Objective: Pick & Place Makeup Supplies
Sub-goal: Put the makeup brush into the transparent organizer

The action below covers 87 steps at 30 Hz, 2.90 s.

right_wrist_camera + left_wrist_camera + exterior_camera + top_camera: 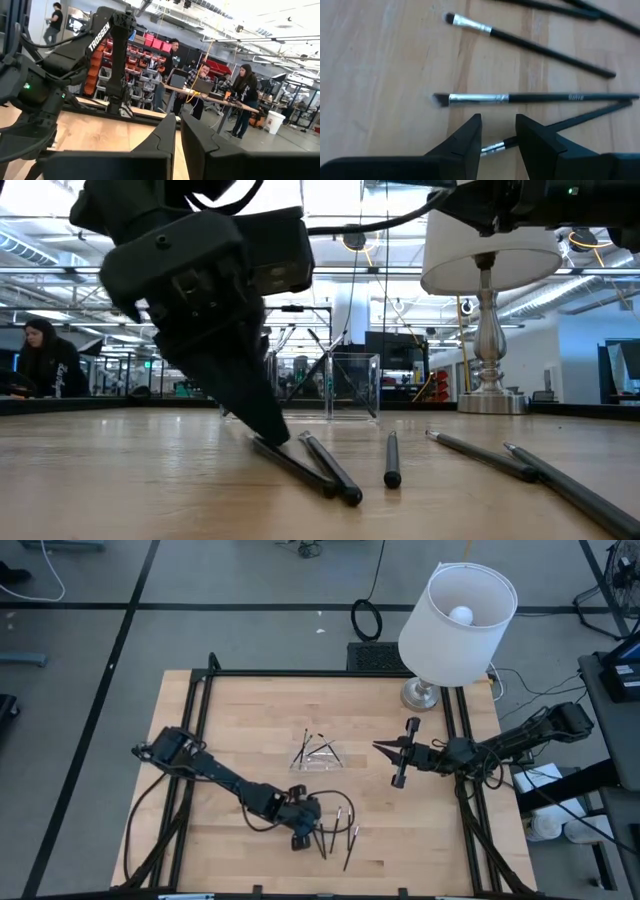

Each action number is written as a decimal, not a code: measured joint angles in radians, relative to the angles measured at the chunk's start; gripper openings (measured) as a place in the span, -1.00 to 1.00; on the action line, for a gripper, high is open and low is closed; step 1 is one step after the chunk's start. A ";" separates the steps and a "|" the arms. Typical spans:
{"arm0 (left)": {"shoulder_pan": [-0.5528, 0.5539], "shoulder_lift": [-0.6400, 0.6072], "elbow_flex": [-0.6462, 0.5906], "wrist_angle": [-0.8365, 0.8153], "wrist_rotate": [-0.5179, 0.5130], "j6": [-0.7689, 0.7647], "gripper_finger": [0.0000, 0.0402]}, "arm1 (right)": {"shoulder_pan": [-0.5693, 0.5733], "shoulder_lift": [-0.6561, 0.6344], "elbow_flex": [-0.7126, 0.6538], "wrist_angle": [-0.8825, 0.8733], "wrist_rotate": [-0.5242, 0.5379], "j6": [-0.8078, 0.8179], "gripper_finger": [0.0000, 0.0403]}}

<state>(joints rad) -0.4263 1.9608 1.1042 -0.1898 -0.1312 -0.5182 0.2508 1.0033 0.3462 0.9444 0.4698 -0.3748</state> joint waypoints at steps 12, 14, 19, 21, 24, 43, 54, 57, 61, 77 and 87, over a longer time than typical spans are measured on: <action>-0.043 -0.021 0.000 -0.161 -0.015 0.018 -0.35 | 0.000 0.000 0.000 0.000 0.000 -0.001 -0.90; -0.050 -0.023 -0.001 -0.172 -0.024 0.020 -0.35 | 0.000 0.000 0.000 0.000 0.000 -0.001 -0.90; -0.055 -0.023 -0.002 -0.169 -0.036 0.038 -0.35 | 0.000 0.000 0.000 0.000 0.000 -0.003 -0.90; -0.055 -0.023 -0.002 -0.169 -0.036 0.038 -0.35 | 0.000 0.000 0.000 0.001 0.000 -0.003 -0.90; -0.055 -0.028 -0.003 -0.175 -0.030 0.038 -0.35 | 0.000 0.000 0.000 0.001 0.000 -0.003 -0.90; -0.136 -0.232 -0.008 -0.453 -0.126 -0.086 -0.35 | 0.000 0.000 0.000 0.000 -0.002 -0.004 -0.90; -0.235 -0.194 -0.006 -0.433 -0.127 -0.058 -0.35 | 0.000 0.000 0.000 0.001 -0.003 -0.004 -0.90; -0.243 -0.163 -0.006 -0.424 -0.100 -0.029 -0.35 | 0.000 0.000 0.000 0.010 -0.003 -0.004 -0.90; -0.244 -0.125 -0.006 -0.414 -0.094 0.024 -0.35 | -0.001 0.001 0.000 0.009 -0.003 -0.004 -0.90; -0.210 -0.085 -0.002 -0.380 -0.072 0.102 -0.35 | -0.001 0.001 0.000 0.016 -0.001 -0.004 -0.90; -0.191 -0.083 -0.003 -0.346 -0.071 0.148 -0.35 | -0.001 0.001 0.000 0.016 0.000 -0.004 -0.90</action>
<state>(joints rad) -0.6171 1.8777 1.1011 -0.5354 -0.2020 -0.3703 0.2497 1.0039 0.3466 0.9602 0.4698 -0.3786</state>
